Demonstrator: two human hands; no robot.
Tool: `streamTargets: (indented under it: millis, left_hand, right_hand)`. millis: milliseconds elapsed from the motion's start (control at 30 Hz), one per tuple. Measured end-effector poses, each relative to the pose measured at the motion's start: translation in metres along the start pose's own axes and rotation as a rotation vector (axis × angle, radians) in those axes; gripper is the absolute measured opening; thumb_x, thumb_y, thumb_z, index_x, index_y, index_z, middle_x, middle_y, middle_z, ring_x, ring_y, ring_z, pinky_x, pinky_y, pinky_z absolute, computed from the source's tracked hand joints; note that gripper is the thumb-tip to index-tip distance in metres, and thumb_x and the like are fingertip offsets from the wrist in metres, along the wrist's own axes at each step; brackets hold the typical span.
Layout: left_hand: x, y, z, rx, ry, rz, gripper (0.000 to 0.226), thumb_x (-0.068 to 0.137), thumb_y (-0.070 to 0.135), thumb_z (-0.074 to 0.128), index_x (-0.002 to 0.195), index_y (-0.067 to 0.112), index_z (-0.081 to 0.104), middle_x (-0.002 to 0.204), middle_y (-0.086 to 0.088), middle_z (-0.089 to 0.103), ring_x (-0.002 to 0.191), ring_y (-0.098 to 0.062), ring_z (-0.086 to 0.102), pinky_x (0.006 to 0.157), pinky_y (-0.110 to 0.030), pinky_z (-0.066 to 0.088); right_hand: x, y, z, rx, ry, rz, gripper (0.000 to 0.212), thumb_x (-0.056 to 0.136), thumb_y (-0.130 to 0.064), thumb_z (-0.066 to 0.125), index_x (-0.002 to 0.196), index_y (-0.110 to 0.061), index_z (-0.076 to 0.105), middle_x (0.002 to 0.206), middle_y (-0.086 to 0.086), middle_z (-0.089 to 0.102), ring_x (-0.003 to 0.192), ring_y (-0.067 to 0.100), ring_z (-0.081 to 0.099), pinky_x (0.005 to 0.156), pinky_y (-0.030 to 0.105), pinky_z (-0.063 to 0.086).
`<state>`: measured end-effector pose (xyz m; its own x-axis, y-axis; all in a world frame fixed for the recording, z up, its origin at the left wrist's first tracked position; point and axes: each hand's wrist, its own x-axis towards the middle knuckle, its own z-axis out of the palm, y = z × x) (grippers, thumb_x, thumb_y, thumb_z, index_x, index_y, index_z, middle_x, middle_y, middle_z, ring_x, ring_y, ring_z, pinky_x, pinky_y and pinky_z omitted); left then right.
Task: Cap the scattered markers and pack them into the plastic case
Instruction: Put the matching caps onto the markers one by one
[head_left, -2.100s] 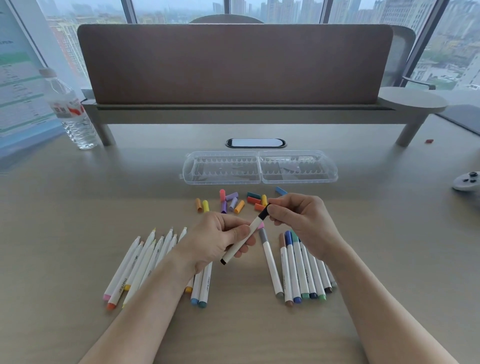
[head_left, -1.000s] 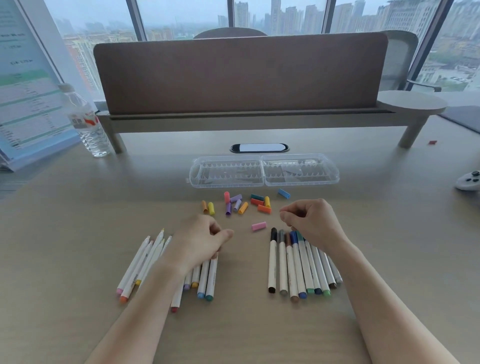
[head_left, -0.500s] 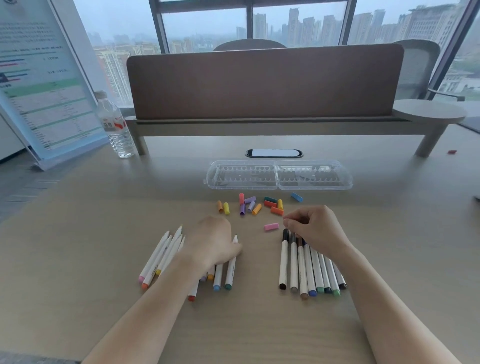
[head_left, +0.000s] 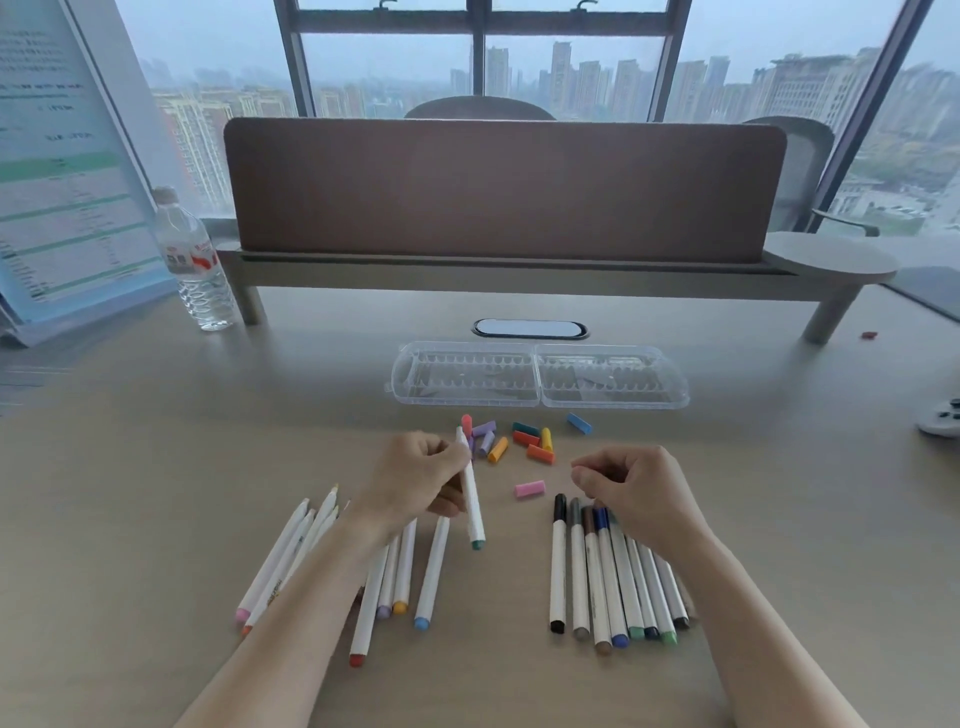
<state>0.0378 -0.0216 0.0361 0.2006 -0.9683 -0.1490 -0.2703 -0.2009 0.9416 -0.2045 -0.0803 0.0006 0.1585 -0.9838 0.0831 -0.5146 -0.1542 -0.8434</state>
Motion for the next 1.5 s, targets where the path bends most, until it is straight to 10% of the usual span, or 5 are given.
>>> streamTargets:
  millis: [500,933,1500]
  left_hand:
    - [0.007,-0.015,0.011,-0.317,-0.050,0.009,0.016,0.097,0.005,0.058,0.096,0.008,0.074,0.081,-0.001,0.075,0.078,-0.018,0.070,0.076,-0.031,0.061]
    - [0.008,-0.022,0.000,-0.370,-0.011,0.023,0.014,0.096,0.014,0.065,0.094,0.019,0.078,0.082,-0.003,0.074,0.076,-0.018,0.069,0.080,-0.034,0.059]
    - [0.000,-0.021,0.006,-0.222,-0.150,0.024,0.012,0.090,0.018,0.073,0.100,0.025,0.076,0.090,0.000,0.078,0.085,-0.013,0.072,0.089,-0.032,0.057]
  right_hand:
    - [0.054,-0.023,0.007,-0.288,0.036,-0.080,0.007,0.087,-0.021,0.074,0.093,-0.020,0.078,0.078,-0.012,0.070,0.071,-0.001,0.061,0.063,0.008,0.042]
    - [0.106,-0.029,0.056,-0.774,-0.165,-0.114,0.014,0.093,-0.022,0.061,0.097,-0.019,0.075,0.089,0.003,0.070,0.081,0.019,0.064,0.074,0.033,0.056]
    - [0.018,-0.025,0.019,0.161,0.005,-0.150,0.016,0.090,-0.001,0.067,0.096,-0.015,0.073,0.077,-0.010,0.071,0.064,-0.004,0.060,0.063,0.008,0.046]
